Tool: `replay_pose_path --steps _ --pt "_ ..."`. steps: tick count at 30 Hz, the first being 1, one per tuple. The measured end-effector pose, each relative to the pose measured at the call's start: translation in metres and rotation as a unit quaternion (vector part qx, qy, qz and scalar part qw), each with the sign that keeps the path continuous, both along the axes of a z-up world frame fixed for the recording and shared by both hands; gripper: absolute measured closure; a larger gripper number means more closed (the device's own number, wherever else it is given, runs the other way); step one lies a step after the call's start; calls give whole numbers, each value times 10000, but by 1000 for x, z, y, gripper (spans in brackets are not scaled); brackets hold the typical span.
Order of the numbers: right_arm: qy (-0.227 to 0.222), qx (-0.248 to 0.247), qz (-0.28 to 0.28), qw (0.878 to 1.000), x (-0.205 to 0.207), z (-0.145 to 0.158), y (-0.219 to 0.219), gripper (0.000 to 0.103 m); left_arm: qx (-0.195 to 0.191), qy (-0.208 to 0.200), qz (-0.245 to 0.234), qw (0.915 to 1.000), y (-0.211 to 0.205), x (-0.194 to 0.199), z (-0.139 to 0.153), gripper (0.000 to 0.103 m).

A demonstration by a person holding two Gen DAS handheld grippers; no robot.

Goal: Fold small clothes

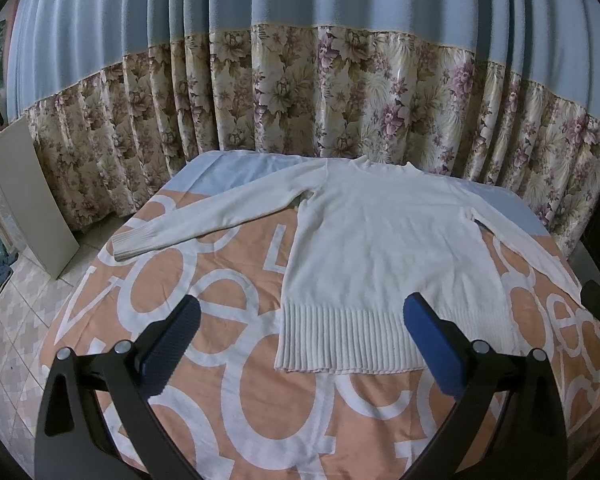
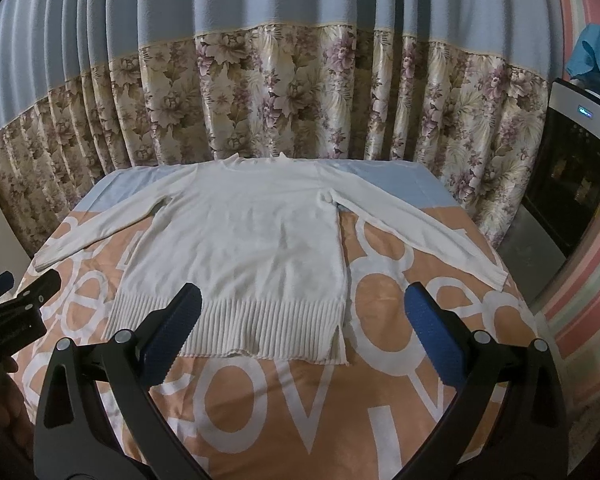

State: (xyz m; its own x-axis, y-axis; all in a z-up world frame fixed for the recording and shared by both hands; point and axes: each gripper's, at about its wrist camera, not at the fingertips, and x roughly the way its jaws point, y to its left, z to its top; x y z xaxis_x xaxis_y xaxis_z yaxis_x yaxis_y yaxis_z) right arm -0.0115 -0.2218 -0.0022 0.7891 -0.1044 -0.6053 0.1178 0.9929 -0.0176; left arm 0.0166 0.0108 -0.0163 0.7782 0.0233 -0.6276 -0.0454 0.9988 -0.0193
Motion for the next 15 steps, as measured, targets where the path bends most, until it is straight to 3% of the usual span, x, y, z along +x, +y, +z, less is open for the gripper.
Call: replay_pose_path --steps 15 --pt "-9 23 -5 10000 0 0 -2 3 -18 83 -79 9999 -1 5 -6 2"
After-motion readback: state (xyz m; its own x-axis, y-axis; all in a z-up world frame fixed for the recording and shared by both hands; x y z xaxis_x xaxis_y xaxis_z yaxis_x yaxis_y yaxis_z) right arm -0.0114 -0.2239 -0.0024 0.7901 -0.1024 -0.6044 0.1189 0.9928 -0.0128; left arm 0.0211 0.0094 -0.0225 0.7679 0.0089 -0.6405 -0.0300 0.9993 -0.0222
